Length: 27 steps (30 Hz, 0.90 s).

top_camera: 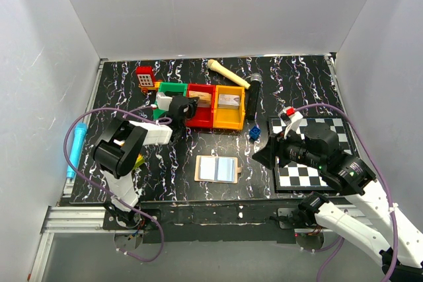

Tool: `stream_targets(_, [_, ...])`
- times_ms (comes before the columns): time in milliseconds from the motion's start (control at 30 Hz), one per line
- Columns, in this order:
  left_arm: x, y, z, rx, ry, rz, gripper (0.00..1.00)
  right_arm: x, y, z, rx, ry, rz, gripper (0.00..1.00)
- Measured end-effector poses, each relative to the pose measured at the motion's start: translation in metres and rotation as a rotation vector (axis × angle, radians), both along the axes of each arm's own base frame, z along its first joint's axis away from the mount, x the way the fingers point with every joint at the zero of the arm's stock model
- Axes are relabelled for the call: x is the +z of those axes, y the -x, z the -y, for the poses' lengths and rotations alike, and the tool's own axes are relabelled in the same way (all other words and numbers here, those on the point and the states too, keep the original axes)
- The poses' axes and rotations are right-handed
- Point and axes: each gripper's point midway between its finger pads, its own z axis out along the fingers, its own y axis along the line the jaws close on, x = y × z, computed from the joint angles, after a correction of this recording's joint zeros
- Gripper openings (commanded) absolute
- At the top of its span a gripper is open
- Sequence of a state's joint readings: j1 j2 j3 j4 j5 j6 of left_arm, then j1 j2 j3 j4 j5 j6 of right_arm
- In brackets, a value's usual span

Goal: Take the credit cards out of the card holder
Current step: Place the credit card in the storage box.

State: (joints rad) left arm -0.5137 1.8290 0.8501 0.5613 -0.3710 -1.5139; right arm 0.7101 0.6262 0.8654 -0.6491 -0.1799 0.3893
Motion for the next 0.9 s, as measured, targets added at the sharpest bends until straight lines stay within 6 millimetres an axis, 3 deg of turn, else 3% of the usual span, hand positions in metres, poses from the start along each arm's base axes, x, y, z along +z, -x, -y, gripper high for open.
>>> stream_targets(200, [-0.003,-0.001,-0.004,-0.022,-0.002,-0.012,0.00,0.000,0.000,0.000,0.002,0.000,0.002,0.64])
stream_targets(400, [-0.020,-0.007,0.004,-0.063,-0.038,-0.058,0.00,0.001,0.000,0.000,0.000,-0.001,0.005,0.64])
stream_targets(833, [-0.022,-0.017,0.009,-0.076,-0.069,-0.082,0.00,-0.004,-0.001,0.002,-0.014,0.012,0.002,0.64])
stream_targets(900, [-0.023,-0.021,0.010,-0.075,-0.069,-0.081,0.04,-0.004,-0.001,0.002,-0.014,0.010,0.004,0.64])
